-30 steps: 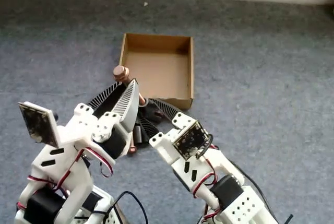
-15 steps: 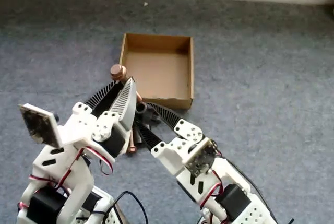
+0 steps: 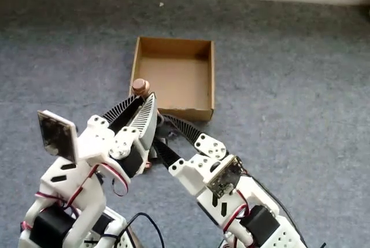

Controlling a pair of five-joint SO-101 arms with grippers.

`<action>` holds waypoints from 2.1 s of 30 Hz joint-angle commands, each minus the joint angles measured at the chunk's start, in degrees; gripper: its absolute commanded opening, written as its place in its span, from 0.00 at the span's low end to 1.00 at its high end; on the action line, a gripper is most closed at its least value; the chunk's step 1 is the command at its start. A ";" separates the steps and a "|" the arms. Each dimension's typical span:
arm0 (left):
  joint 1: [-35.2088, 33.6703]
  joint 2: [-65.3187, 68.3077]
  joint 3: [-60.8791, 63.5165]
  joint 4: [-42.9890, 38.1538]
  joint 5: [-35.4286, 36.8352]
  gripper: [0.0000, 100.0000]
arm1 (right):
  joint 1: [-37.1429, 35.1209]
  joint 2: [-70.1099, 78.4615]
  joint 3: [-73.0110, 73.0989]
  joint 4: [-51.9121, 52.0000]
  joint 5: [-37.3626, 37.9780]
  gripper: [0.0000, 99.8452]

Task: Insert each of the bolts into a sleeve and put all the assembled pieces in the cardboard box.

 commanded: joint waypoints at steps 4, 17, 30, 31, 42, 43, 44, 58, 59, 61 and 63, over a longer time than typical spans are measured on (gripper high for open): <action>0.75 -0.57 -6.90 0.26 -0.53 0.01 | -0.40 -0.31 -0.48 0.84 0.35 0.00; 3.30 -0.57 -2.86 5.27 -0.88 0.01 | -0.40 -0.84 -1.01 0.57 0.26 0.00; 3.65 -0.57 0.13 5.54 -3.78 0.01 | -0.31 -0.84 -0.66 0.57 0.53 0.00; 3.65 -0.57 0.13 5.63 -3.78 0.01 | -0.22 -0.84 -0.66 0.57 0.53 0.00; 3.74 -0.57 -0.22 12.66 -7.91 0.21 | 4.53 -0.84 -0.57 0.48 0.18 0.00; 3.74 -0.57 -0.22 12.66 -8.00 0.21 | 4.53 -0.84 -0.48 0.57 0.18 0.00; 3.74 -0.57 -0.31 12.66 -8.09 0.21 | 4.53 -0.84 -0.48 0.66 0.18 0.00; -16.84 -0.57 -2.51 22.51 -22.07 0.19 | 18.07 -0.22 -0.48 7.43 -4.31 0.00; -18.68 -0.57 -1.45 22.68 -22.15 0.17 | 18.51 -0.22 -0.48 8.40 -4.31 0.00; -22.37 -0.57 1.54 22.68 -22.33 0.12 | 19.21 -0.13 -0.48 9.19 -4.22 0.00; -25.80 -0.57 5.23 22.42 -22.42 0.06 | 19.91 0.57 -1.01 9.27 -4.22 0.00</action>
